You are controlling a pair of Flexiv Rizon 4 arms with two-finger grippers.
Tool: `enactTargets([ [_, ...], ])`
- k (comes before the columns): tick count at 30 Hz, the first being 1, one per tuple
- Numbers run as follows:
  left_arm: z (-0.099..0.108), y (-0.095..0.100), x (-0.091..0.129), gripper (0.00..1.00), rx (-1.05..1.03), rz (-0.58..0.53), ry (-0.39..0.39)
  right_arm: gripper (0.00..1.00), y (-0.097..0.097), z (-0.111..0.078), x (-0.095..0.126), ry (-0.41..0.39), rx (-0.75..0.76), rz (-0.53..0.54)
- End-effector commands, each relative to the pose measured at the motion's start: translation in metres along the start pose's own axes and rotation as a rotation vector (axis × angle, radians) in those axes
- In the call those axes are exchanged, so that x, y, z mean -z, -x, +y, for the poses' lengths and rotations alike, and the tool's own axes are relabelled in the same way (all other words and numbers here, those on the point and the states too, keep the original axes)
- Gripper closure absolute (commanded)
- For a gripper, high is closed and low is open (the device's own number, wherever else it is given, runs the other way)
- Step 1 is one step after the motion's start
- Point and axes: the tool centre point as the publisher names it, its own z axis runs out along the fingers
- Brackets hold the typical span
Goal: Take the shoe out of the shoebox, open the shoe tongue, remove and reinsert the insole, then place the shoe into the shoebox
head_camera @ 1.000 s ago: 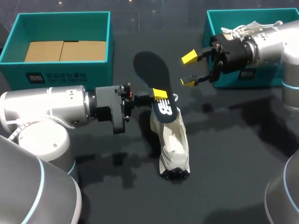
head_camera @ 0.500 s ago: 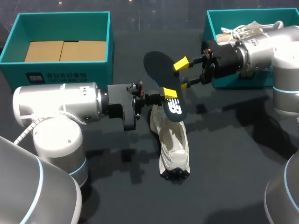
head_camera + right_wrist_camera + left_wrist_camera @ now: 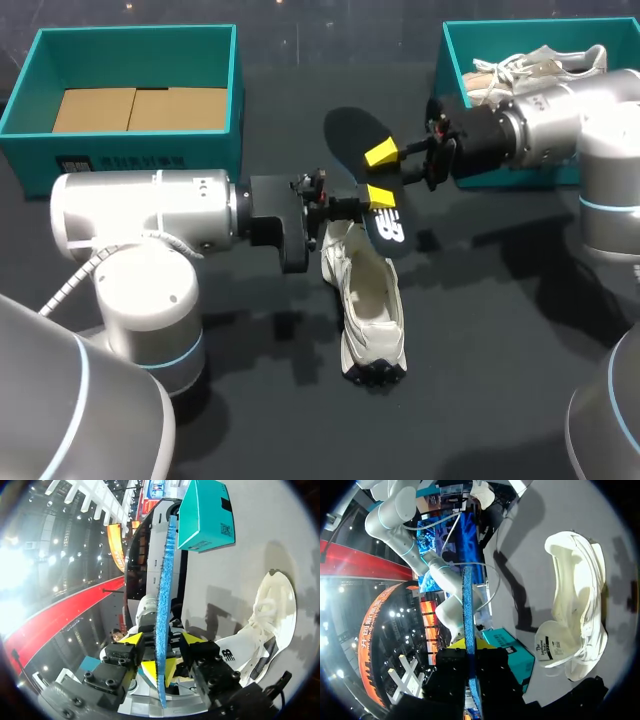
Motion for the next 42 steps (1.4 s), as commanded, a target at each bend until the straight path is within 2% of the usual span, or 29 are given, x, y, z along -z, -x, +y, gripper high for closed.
enactTargets([
  [1,0.0016,-0.0027,-0.0100,1.00,-0.001,0.001,0.009,0.60,0.0002,-0.0017,-0.0034,0.006,-0.001,0.002],
  [9,0.0027,-0.0061,-0.0134,1.00,-0.005,0.001,0.022,0.67,-0.0014,-0.0027,-0.0040,0.021,-0.007,0.011],
  [14,0.0027,-0.0069,-0.0147,1.00,-0.010,-0.002,0.029,0.82,-0.0010,-0.0035,-0.0033,0.036,-0.005,0.020],
  [15,0.0025,-0.0070,-0.0150,1.00,-0.011,-0.003,0.030,0.91,-0.0009,-0.0036,-0.0032,0.038,-0.004,0.022],
  [16,0.0025,-0.0071,-0.0152,1.00,-0.012,-0.004,0.032,0.95,-0.0007,-0.0038,-0.0030,0.040,-0.003,0.024],
  [23,0.0020,-0.0090,-0.0149,1.00,-0.012,-0.011,0.043,0.86,-0.0003,-0.0057,0.0001,0.071,0.009,0.033],
  [25,0.0019,-0.0092,-0.0140,1.00,-0.012,-0.013,0.046,0.76,-0.0002,-0.0060,0.0011,0.079,0.010,0.034],
  [28,0.0022,-0.0090,-0.0126,1.00,-0.013,-0.016,0.050,0.71,0.0001,-0.0058,0.0023,0.086,0.008,0.036],
  [34,0.0034,-0.0083,-0.0114,1.00,-0.014,-0.024,0.059,0.79,0.0004,-0.0053,0.0030,0.097,0.000,0.041],
  [37,0.0031,-0.0082,-0.0115,1.00,-0.014,-0.027,0.060,0.88,0.0007,-0.0054,0.0031,0.107,0.000,0.043],
  [39,0.0020,-0.0087,-0.0120,1.00,-0.014,-0.027,0.060,1.00,0.0007,-0.0053,0.0031,0.112,0.000,0.045],
  [42,0.0005,-0.0095,-0.0126,1.00,-0.013,-0.027,0.058,1.00,0.0005,-0.0047,0.0030,0.114,0.000,0.045],
])
